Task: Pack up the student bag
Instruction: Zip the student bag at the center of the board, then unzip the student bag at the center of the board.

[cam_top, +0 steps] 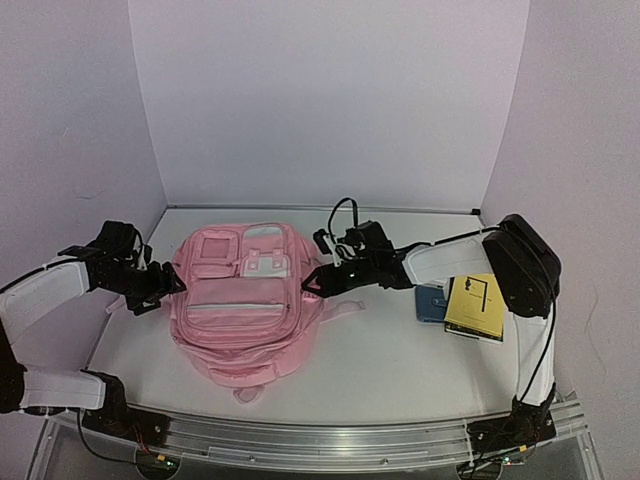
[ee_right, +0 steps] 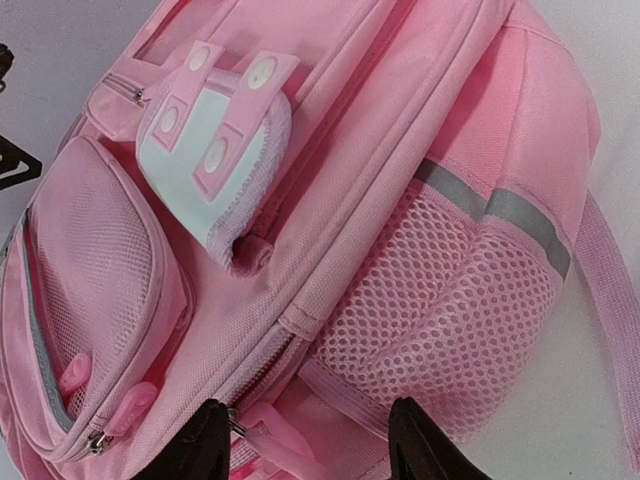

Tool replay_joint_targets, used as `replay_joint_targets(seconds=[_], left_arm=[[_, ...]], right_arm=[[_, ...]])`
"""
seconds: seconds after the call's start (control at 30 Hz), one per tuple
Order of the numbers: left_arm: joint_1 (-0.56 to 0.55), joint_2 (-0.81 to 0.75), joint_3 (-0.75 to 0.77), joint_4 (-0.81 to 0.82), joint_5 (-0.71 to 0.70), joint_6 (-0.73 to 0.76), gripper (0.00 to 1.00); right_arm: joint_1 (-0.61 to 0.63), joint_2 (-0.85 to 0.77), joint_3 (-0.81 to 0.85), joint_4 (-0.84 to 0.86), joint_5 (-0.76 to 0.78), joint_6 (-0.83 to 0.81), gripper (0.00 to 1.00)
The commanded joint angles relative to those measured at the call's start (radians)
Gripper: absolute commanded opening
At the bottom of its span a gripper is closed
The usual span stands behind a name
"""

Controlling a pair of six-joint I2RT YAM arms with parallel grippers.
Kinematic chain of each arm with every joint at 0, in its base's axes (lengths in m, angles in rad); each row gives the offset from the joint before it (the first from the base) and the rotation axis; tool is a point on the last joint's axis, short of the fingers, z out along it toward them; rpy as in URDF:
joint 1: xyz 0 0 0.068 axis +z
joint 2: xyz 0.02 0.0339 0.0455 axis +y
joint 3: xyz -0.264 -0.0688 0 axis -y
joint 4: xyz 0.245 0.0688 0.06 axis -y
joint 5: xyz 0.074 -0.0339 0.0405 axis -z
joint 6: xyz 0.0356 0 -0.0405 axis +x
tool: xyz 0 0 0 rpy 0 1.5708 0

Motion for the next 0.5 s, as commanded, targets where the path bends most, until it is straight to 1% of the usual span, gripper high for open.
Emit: replay_joint_targets(seconds=[0.0, 0.13, 0.2, 0.37, 0.47], left_arm=[[0.022, 0.003, -0.025, 0.034, -0.011, -0.017, 0.77], [0.027, 0.013, -0.046, 0.076, -0.012, -0.025, 0.71], [0.029, 0.023, -0.053, 0.098, -0.002, -0.028, 0.7], [0.035, 0.049, -0.057, 0.133, 0.012, -0.037, 0.62], [0.037, 0.064, -0.062, 0.147, 0.008, -0.037, 0.61]], right_arm=[[0.005, 0.025, 0.043, -0.01, -0.046, -0.027, 0.46], [0.005, 0.028, 0.046, -0.012, -0.068, -0.031, 0.35], [0.005, 0.029, 0.046, -0.012, -0.08, -0.034, 0.3], [0.005, 0.024, 0.045, -0.012, -0.115, -0.037, 0.27], [0.005, 0.021, 0.038, -0.012, -0.127, -0.037, 0.26]])
